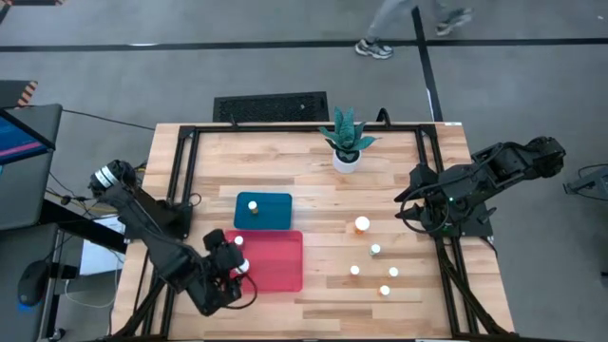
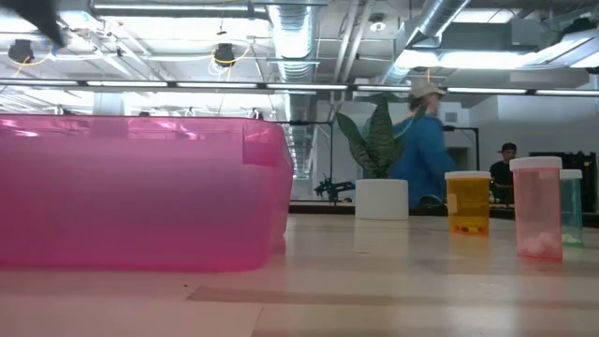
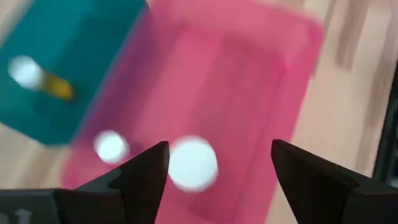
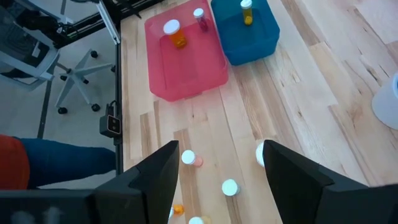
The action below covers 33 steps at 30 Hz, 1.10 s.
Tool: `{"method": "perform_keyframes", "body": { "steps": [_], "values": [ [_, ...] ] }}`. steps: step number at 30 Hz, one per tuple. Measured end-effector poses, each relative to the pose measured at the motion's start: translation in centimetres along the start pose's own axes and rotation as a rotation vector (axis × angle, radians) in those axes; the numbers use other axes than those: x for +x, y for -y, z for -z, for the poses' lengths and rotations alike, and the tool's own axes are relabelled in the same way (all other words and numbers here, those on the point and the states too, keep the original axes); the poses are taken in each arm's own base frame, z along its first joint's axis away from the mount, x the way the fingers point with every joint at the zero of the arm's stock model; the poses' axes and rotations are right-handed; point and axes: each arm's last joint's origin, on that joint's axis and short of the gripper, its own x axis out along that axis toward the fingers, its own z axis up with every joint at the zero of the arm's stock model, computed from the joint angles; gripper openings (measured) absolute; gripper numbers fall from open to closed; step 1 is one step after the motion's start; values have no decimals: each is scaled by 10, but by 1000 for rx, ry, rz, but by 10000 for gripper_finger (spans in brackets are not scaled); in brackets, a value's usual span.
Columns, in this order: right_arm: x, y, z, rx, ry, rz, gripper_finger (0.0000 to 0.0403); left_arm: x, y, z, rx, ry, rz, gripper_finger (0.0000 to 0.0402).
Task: Pick and place medicine bottles into bin by pill shape (circle, oval)
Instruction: Put the large orange capsule bottle into the red bin
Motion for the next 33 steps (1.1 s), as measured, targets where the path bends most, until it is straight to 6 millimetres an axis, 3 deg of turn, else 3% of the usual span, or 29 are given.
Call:
{"method": "perform_keyframes", "body": {
  "steps": [4, 7, 15, 18, 25, 33],
  "values": [
    [0, 0, 0, -1, 0, 0, 240, -5, -6, -38, 6, 115, -38, 275],
    [0, 0, 0, -14, 1, 0, 240, 3, -15, -72, 52, 197, -56, 275],
    [0, 0, 0, -23, 4, -2, 240, 55, -55, -175, 245, 427, 60, 275],
    [0, 0, -1, -22, 8, -5, 240, 79, -70, -204, 294, 537, 127, 275],
    [0, -1, -1, -13, 13, -7, 240, 150, -79, -235, 353, 594, 243, 275],
    [0, -1, -2, -11, 18, -10, 240, 211, -58, -260, 475, 515, 241, 300]
  ]
}}
